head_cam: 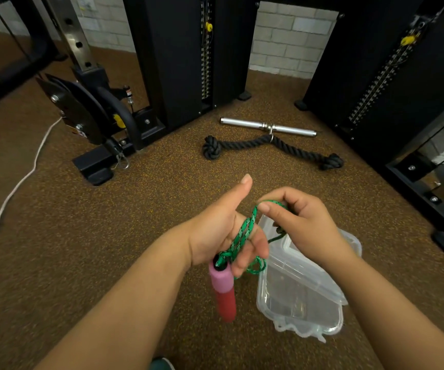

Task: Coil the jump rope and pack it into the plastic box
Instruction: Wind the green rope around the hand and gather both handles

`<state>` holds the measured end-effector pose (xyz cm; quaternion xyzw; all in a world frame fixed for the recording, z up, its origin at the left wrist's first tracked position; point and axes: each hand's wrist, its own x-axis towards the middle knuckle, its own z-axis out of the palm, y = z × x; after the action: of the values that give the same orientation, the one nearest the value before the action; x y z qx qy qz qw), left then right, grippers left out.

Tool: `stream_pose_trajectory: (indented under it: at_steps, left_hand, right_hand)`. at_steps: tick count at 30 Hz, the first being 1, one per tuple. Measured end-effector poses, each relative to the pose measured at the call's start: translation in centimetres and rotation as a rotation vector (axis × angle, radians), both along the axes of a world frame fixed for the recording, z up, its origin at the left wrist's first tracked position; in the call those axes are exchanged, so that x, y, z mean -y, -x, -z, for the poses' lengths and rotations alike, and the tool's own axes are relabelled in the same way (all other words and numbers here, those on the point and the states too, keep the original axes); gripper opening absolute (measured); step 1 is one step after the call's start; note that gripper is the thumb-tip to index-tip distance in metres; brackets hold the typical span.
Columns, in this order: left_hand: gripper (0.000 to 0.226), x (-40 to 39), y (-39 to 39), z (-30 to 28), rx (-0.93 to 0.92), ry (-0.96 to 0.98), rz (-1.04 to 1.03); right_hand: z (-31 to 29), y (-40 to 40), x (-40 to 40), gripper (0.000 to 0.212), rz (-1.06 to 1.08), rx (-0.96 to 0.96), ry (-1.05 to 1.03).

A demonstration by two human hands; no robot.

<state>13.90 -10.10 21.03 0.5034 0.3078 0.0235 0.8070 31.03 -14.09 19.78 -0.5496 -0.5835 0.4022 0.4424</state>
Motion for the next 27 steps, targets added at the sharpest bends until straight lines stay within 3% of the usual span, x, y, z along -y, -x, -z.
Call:
stream_pose_trajectory:
  at_steps: [3,6,13,18,21,27]
  left_hand:
    - [0.06,0.2,-0.1,0.2,0.123,0.037,-0.05]
    - [0.043,-0.1,0.0,0.6,0.193,0.076,-0.155]
    - [0.052,-0.4,-0.3,0.4,0.168,0.001,-0.326]
    - [0.054,-0.8,-0.3,-0.2,0.179,-0.031,-0.524]
    - [0.051,-1.7,0.7,-0.3,0.255,0.047,-0.698]
    - [0.051,-2.2,1.1,0.0,0.245,0.064,-0.855]
  right_hand:
    - [0.9,1.0,0.1,0.012,0.005,-0.169,0.064]
    - [2.3,1.8,0.6,0.02,-0.001,-0.221,0.154]
    - [3.0,1.9,0.8,0.04,-0.003,-0.187,0.272]
    - [3.3,1.2,0.7,0.026,-0.064,-0.188,0.29]
    - [3.9,1.0,1.1,0.029,-0.059,-0.086,0.289]
    - [3.7,1.5,1.6,0.023,-0.151,0.395,0.054]
